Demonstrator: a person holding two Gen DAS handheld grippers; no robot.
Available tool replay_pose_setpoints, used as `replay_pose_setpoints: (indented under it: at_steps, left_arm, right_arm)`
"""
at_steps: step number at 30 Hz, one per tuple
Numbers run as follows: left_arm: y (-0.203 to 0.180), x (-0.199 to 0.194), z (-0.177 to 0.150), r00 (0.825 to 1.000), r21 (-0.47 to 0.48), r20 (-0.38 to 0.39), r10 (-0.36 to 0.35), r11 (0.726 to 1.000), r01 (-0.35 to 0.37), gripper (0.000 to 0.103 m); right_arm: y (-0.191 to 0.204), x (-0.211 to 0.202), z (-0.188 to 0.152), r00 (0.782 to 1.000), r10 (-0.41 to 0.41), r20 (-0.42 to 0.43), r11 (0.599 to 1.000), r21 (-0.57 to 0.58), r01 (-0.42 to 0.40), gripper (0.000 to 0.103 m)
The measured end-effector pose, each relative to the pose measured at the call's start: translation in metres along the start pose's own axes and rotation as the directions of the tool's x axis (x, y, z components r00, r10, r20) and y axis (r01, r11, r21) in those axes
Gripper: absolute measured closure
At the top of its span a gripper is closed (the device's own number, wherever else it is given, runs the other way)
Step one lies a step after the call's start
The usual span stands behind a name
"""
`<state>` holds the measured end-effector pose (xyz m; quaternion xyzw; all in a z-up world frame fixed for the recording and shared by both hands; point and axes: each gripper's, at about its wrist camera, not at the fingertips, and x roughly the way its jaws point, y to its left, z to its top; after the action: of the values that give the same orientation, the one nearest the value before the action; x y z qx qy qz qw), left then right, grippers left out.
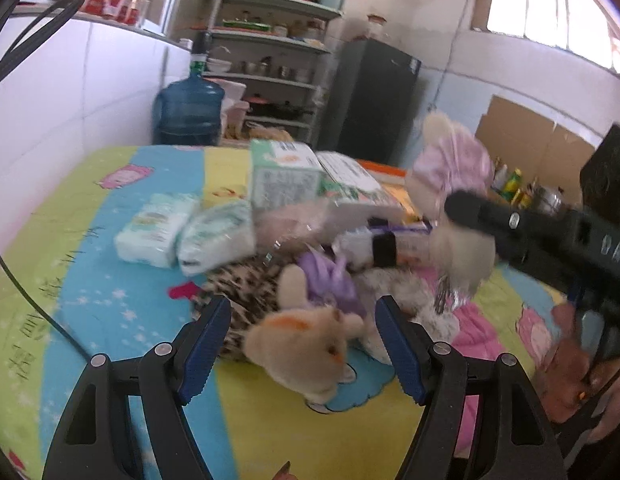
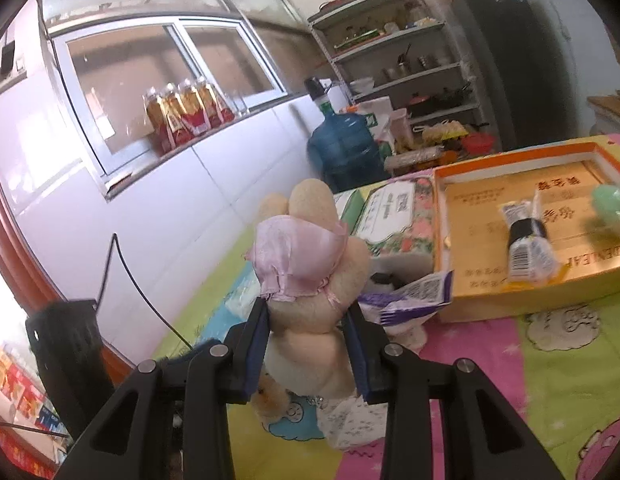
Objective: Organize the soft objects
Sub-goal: 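Grasp the purple-bow plush bear with the left gripper while the right gripper grasps the pink-hatted bunny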
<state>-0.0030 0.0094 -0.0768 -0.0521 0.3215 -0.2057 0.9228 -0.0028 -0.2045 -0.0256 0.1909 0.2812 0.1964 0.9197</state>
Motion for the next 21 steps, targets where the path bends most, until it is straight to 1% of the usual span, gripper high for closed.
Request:
replay_pose_setpoints:
  at_steps: [5,8,10,11,12,13,16,21]
  left_arm:
    - [-0.002,0.015,-0.003,0.999,0.000,-0.033,-0.004,1.000,0.004,0.027]
    - [0.000,0.019,-0.003,0.999,-0.003,-0.038,-0.017,1.000,0.017,0.028]
    - [0.000,0.022,-0.004,0.999,-0.001,-0.046,-0.025,1.000,0.025,0.039]
    - [-0.001,0.024,-0.005,0.998,0.004,-0.056,-0.025,1.000,0.025,0.042]
    - [-0.001,0.025,-0.006,0.998,0.005,-0.060,-0.021,1.000,0.021,0.050]
    - [0.000,0.026,-0.008,0.998,0.004,-0.065,-0.019,1.000,0.019,0.053]
    - [0.004,0.025,-0.010,0.997,-0.018,-0.059,-0.043,0.999,0.042,0.055]
    - [0.005,0.021,-0.009,0.998,-0.023,-0.041,-0.040,0.999,0.039,0.056]
  right_arm:
    - [-0.005,-0.006,-0.001,1.000,-0.001,0.000,1.000,0.005,0.001,0.066]
    - [-0.006,-0.007,-0.001,1.000,0.000,0.000,1.000,0.005,0.000,0.066]
    - [-0.006,-0.007,-0.002,1.000,0.000,-0.001,1.000,0.006,0.000,0.066]
    - [-0.007,-0.007,-0.001,1.000,0.000,-0.001,1.000,0.007,0.000,0.066]
    - [-0.007,-0.007,-0.002,1.000,0.000,-0.002,1.000,0.008,0.000,0.066]
    - [-0.009,-0.009,-0.002,1.000,0.000,-0.002,1.000,0.009,0.000,0.066]
    - [-0.010,-0.008,-0.004,1.000,0.001,-0.006,1.000,0.011,-0.001,0.066]
    - [-0.012,-0.008,-0.005,1.000,0.006,-0.010,1.000,0.015,-0.006,0.066]
